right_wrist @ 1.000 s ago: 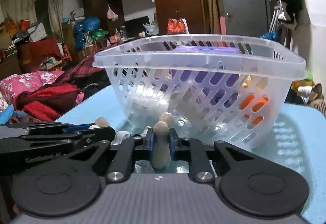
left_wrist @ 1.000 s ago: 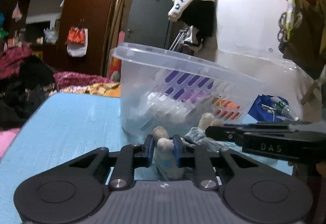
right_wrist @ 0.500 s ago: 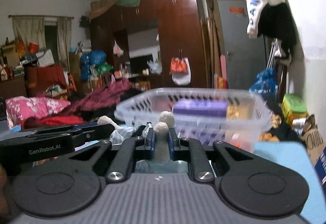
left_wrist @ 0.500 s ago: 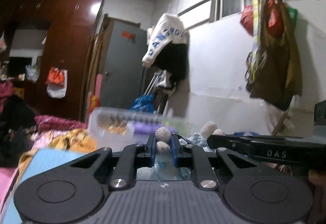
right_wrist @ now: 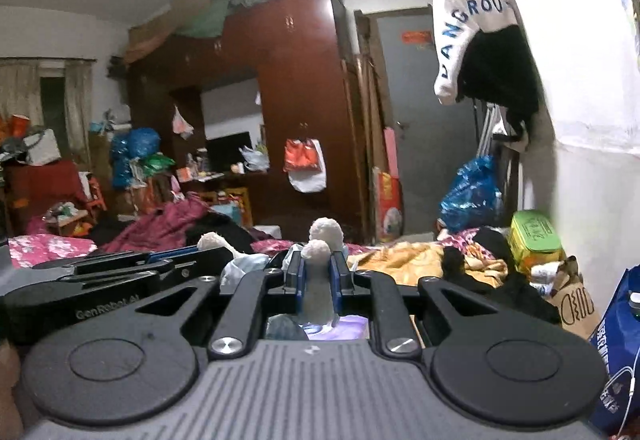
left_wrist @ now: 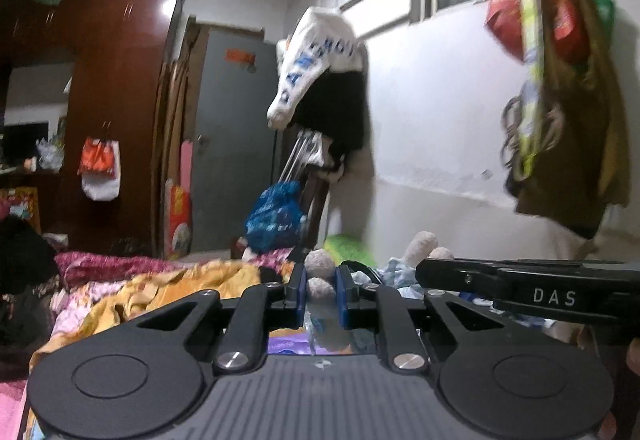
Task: Organize objects
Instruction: 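Carry the socks over the basket with both tools and release them inside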
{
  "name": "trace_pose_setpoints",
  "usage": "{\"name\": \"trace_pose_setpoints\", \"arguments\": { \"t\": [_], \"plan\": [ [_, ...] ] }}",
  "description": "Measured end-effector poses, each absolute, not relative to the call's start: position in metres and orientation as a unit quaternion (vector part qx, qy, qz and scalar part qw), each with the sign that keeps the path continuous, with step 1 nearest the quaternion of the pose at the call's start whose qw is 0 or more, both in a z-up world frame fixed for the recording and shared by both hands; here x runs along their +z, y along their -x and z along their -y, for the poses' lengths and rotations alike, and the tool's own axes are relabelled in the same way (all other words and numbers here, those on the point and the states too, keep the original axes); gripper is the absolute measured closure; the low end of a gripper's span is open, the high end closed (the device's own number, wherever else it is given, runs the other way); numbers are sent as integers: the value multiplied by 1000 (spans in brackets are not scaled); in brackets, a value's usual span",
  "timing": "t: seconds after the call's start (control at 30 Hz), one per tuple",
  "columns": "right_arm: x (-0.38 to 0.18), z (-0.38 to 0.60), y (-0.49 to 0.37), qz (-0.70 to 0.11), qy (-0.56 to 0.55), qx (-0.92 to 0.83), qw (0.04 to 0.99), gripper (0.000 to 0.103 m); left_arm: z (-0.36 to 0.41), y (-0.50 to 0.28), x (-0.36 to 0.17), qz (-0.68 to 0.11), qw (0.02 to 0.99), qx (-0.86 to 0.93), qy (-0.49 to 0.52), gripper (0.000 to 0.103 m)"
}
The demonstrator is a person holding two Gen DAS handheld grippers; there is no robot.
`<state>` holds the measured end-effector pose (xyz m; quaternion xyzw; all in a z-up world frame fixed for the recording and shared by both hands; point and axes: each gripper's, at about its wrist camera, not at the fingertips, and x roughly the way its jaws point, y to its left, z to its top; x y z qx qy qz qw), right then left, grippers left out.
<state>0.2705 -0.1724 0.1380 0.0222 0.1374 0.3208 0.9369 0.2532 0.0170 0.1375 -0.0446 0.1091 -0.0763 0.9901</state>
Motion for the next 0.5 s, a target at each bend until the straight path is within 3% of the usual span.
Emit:
{"name": "trace_pose_setpoints", "arguments": {
  "t": [0.4, 0.47, 0.5],
  "plan": [
    [98, 153, -302, -150, -2, 310, 939, 88, -23, -296, 105, -155, 986, -36, 43, 85],
    [93, 153, -303, -156, -2, 309, 938, 87, -23, -297, 105, -155, 987, -30, 28, 82],
    [93, 155, -304, -162, -3, 310, 937, 87, -21, -295, 103, -156, 987, -22, 13, 69]
  ]
}}
